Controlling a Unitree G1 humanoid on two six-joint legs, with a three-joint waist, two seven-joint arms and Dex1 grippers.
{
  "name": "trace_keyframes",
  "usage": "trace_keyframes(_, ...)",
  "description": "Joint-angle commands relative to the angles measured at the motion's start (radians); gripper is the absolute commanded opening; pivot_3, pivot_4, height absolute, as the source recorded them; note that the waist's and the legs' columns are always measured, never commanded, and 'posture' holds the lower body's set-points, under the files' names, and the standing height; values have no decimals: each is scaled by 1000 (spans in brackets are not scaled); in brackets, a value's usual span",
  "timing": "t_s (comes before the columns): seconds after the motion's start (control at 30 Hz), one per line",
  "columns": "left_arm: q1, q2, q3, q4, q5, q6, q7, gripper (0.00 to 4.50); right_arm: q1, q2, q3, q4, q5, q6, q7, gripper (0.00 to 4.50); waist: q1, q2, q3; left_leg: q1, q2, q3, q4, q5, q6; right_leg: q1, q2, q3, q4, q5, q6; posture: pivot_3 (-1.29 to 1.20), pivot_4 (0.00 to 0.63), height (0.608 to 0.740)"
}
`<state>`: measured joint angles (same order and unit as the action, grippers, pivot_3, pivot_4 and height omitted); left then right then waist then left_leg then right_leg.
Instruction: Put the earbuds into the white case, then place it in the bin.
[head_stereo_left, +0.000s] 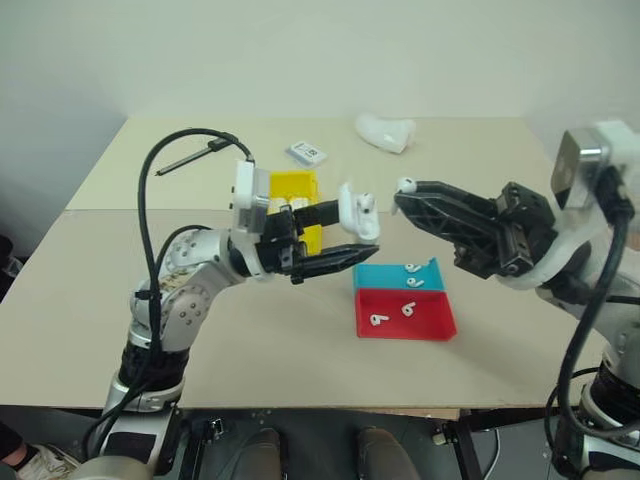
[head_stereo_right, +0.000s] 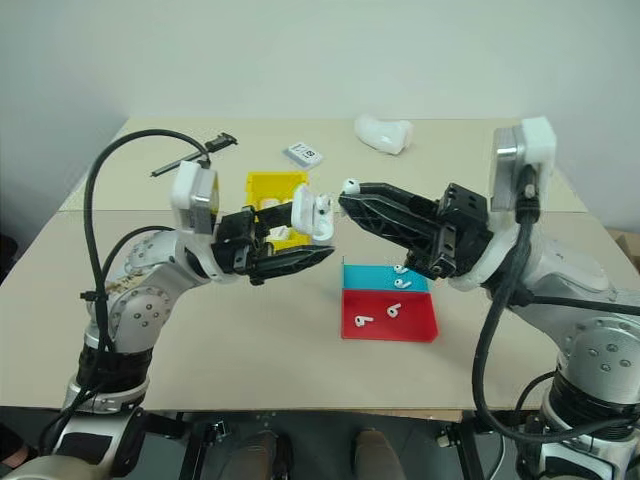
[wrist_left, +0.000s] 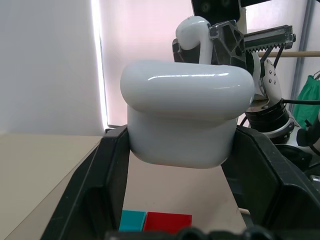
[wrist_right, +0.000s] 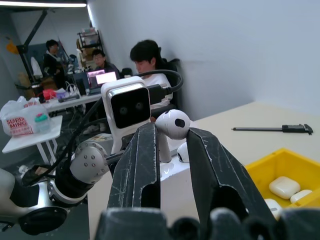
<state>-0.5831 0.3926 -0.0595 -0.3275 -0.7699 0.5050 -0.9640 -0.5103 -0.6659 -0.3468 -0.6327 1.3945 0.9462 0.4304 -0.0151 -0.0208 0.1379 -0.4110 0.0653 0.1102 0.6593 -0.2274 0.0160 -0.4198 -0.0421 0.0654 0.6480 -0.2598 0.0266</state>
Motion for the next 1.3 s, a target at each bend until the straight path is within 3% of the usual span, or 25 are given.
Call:
trace_keyframes(0.03,-20,-4,5,-48,-15,6,14,2762,-15,-47,13,-35,49,-25,-24,606,0,0,0,0,0,0,0,0,0,0,0,0,0,0,0,0,150,740)
trace_keyframes(0.3,-6,2,10,-62,-20,10,22,2762,12,-120,52,-48,25,-44,17,606,0,0,0,0,0,-1,0,0,0,0,0,0,0,0,0,0,150,740)
trace_keyframes(0.5,-1,4,16,-73,-21,16,25,2762,52,-158,78,-72,-85,-92,101,606,1,0,0,-1,0,-1,0,0,0,0,0,0,-1,0,1,0,150,740)
trace_keyframes(0.8,-1,14,19,-72,-25,19,24,2762,71,-212,78,-75,-156,-123,139,3606,1,0,0,-1,0,-1,0,0,0,0,0,-1,-1,0,1,0,150,740)
trace_keyframes(1.0,1,25,23,-49,-19,21,13,2762,150,-266,-38,-72,-92,-146,235,3606,4,-1,0,-2,0,-2,1,0,1,0,0,-1,-1,0,1,0,150,740)
trace_keyframes(1.03,1,25,20,-36,-10,17,10,2762,152,-273,-48,-65,-95,-151,248,3435,4,-1,0,-2,0,-1,1,0,1,0,0,-1,-1,0,1,0,150,740)
trace_keyframes(1.1,0,18,7,-11,14,4,9,2762,126,-290,-42,-51,-128,-161,257,3039,3,-1,0,-1,0,-2,1,0,1,0,0,-1,-1,0,1,0,150,740)
trace_keyframes(1.3,-20,-13,-43,52,81,-39,-26,2762,-81,-315,112,4,-263,-154,266,943,-2,0,0,1,0,-1,1,0,1,0,1,0,0,0,0,0,150,740)
